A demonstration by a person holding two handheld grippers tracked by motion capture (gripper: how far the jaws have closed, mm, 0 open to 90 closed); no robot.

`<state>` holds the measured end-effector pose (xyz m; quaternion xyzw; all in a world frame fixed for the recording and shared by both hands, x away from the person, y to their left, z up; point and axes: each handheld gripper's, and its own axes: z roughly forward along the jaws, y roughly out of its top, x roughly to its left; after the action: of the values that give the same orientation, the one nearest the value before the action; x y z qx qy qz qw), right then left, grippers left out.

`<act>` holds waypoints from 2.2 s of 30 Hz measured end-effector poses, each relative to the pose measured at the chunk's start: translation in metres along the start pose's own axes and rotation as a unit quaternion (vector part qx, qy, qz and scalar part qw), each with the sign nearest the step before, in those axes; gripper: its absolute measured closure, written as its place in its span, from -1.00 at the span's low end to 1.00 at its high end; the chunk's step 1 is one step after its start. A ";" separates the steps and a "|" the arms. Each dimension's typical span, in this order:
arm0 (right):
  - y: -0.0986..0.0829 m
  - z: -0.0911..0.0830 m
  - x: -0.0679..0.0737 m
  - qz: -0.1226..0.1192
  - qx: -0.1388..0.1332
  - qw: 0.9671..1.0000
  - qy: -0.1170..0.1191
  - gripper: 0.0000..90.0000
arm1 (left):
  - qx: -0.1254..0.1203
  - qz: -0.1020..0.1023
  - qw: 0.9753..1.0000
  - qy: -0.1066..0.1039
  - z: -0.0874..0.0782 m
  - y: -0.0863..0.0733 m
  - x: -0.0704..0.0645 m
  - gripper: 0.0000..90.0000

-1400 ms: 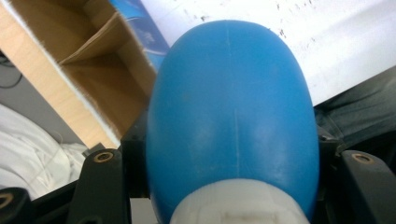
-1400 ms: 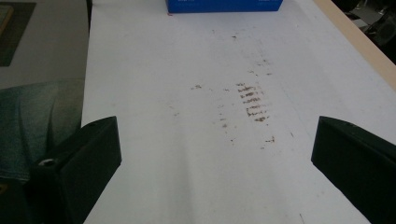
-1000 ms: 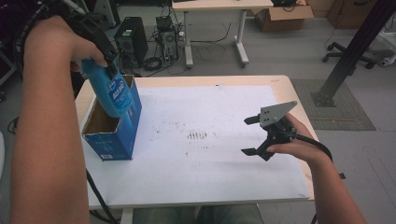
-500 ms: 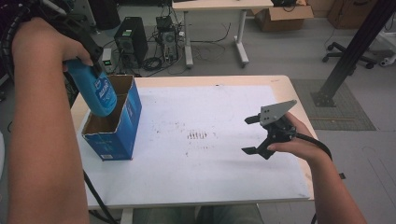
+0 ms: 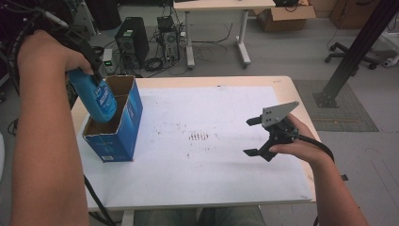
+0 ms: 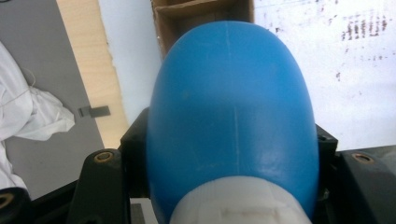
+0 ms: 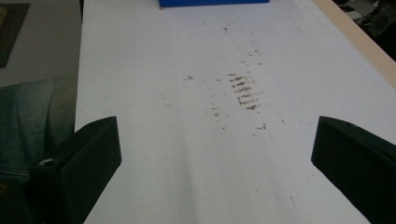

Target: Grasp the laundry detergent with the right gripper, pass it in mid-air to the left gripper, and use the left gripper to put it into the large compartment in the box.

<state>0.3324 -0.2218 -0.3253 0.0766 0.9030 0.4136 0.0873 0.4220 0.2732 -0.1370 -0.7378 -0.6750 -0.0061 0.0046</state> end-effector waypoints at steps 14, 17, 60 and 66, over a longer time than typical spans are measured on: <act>-0.002 0.002 0.003 -0.001 -0.002 1.000 0.001 -0.96 | 0.006 -0.005 1.000 0.004 0.036 0.000 0.008 -0.14; -0.002 0.003 0.003 -0.003 0.000 1.000 0.002 -0.96 | 0.005 -0.002 1.000 0.013 0.043 0.000 0.006 -0.14; -0.003 0.013 0.004 -0.002 -0.002 1.000 0.015 -0.96 | 0.032 0.000 0.999 0.003 0.132 0.014 0.003 -0.14; -0.005 0.016 0.005 -0.001 -0.004 1.000 0.015 -0.96 | 0.036 0.002 0.999 0.009 0.138 0.015 0.002 -0.14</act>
<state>0.3308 -0.2125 -0.3398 0.0694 0.9027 0.4182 0.0740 0.4370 0.2763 -0.2752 -0.7383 -0.6734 0.0120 0.0371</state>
